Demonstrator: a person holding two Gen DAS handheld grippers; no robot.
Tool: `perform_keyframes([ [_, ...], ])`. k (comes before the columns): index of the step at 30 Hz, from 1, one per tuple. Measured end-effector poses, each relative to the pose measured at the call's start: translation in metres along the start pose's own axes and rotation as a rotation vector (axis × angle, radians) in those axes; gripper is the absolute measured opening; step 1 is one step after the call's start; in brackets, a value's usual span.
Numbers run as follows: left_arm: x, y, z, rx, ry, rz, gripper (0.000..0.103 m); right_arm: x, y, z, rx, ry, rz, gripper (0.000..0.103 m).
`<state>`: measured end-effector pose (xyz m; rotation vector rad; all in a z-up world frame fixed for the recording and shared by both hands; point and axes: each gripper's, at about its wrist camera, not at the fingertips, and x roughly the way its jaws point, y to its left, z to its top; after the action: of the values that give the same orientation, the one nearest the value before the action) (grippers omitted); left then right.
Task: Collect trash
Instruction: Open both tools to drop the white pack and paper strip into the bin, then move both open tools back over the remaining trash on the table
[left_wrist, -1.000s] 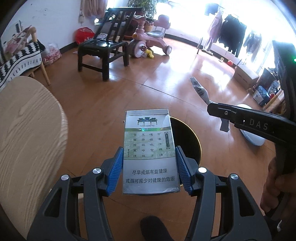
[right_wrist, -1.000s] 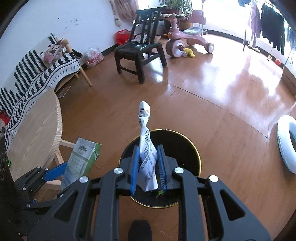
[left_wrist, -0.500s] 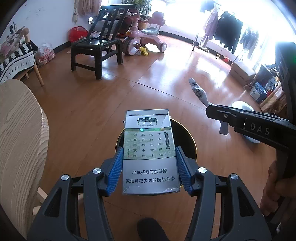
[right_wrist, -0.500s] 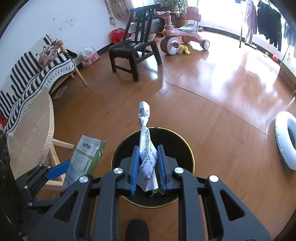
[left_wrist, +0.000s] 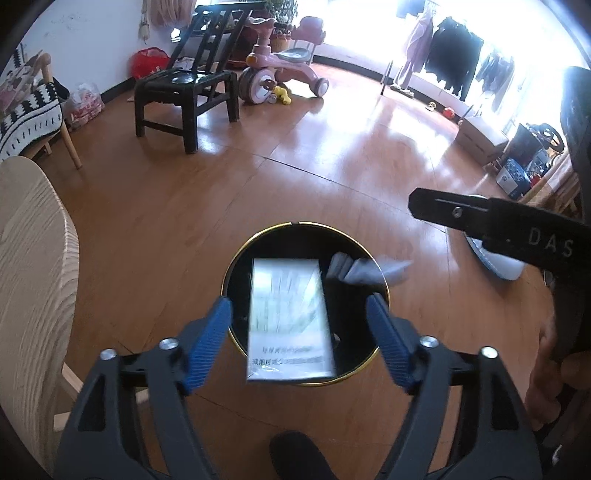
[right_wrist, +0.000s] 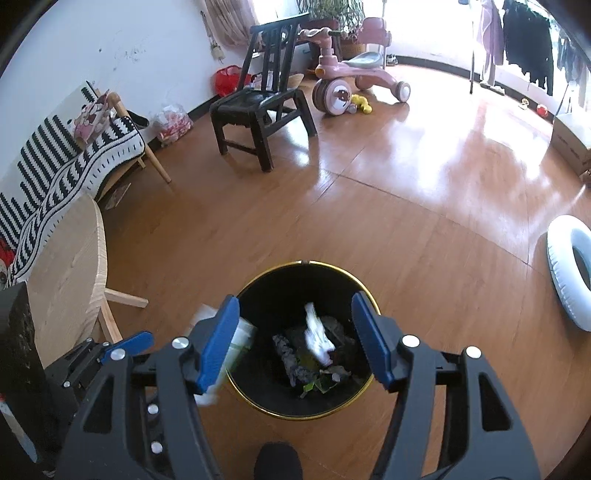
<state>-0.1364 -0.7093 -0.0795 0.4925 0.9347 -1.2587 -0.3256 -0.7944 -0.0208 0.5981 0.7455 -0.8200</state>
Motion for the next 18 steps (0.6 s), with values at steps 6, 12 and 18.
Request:
perform_keyframes([
  [6,-0.003,0.001,0.001,-0.007,0.0,0.002,0.075,-0.002,0.0,-0.002,-0.001,-0.002,0.003,0.062],
  [12,-0.01,0.007,-0.001,-0.01,-0.007,0.016,0.075,-0.007,0.004,0.0,-0.005,-0.009,0.012,0.063],
  [18,-0.038,0.018,-0.004,-0.021,-0.049,0.038,0.083,-0.021,0.026,0.006,-0.037,-0.044,0.038,0.074],
])
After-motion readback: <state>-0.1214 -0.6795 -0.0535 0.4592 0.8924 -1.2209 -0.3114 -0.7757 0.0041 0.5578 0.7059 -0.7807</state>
